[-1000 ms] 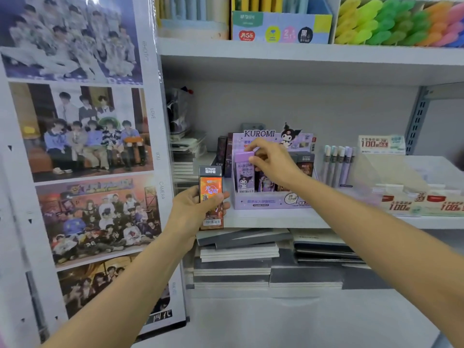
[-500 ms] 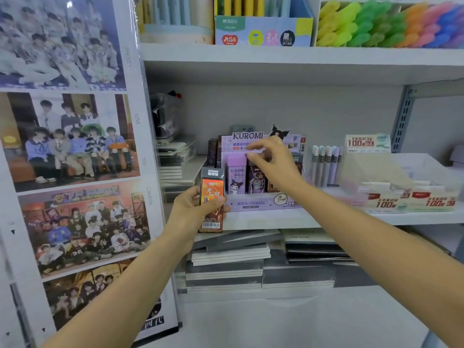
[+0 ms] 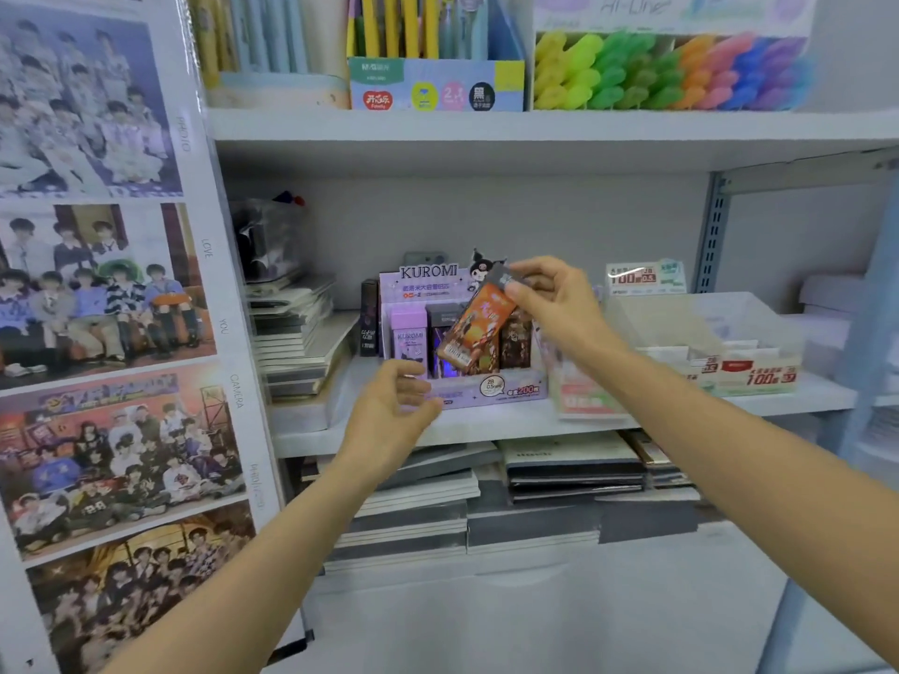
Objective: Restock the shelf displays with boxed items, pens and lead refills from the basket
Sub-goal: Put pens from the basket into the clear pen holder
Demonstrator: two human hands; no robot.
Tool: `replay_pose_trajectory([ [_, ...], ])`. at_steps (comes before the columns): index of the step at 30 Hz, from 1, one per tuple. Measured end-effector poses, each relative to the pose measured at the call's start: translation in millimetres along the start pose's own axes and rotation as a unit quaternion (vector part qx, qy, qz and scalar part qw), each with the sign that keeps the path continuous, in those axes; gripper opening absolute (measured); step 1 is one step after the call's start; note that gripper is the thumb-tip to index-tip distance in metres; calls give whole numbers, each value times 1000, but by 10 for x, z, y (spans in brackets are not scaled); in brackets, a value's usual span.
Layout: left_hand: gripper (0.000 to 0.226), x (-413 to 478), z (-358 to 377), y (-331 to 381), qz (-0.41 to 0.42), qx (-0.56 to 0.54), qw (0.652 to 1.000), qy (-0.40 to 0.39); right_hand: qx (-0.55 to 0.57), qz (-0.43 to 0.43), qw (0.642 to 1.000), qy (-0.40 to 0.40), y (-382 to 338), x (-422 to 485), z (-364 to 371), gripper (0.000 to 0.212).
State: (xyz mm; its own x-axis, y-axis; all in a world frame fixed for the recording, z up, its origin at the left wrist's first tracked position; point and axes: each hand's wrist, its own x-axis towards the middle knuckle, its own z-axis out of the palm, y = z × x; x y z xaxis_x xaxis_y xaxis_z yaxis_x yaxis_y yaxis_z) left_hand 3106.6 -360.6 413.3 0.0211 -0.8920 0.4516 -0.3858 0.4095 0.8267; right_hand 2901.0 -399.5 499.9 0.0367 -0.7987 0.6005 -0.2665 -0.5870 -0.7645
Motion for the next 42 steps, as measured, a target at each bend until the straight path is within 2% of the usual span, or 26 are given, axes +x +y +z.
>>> replay_pose_trajectory([
  [2, 33, 13, 45, -17, 102, 142, 985, 1, -59, -1, 998, 22, 5, 85, -137, 17],
  [5, 46, 78, 146, -59, 206, 320, 924, -40, -158, -8, 987, 32, 61, 177, -243, 17],
  [7, 60, 132, 233, -99, 215, 402, 887, -75, -200, -17, 979, 22, 102, 226, -262, 14],
  [11, 73, 257, 391, -215, 198, 469, 852, -123, -282, -17, 959, -5, 198, 321, -339, 16],
  [13, 75, 281, 422, -297, 206, 492, 839, -112, -298, -21, 954, -24, 253, 332, -361, 16],
  [17, 69, 266, 433, -408, 237, 478, 843, -70, -321, -37, 943, -82, 349, 335, -331, 15],
  [28, 64, 257, 422, -454, 259, 461, 847, -56, -323, -52, 939, -110, 390, 451, -334, 16],
  [34, 63, 243, 400, -460, 261, 460, 847, -53, -339, -30, 924, -176, 353, 524, -436, 17],
  [38, 63, 229, 401, -445, 255, 459, 850, -52, -300, -34, 942, -146, 412, 523, -254, 21],
  [42, 64, 217, 393, -443, 259, 462, 846, -59, -301, -43, 951, -53, 499, 533, -212, 15],
])
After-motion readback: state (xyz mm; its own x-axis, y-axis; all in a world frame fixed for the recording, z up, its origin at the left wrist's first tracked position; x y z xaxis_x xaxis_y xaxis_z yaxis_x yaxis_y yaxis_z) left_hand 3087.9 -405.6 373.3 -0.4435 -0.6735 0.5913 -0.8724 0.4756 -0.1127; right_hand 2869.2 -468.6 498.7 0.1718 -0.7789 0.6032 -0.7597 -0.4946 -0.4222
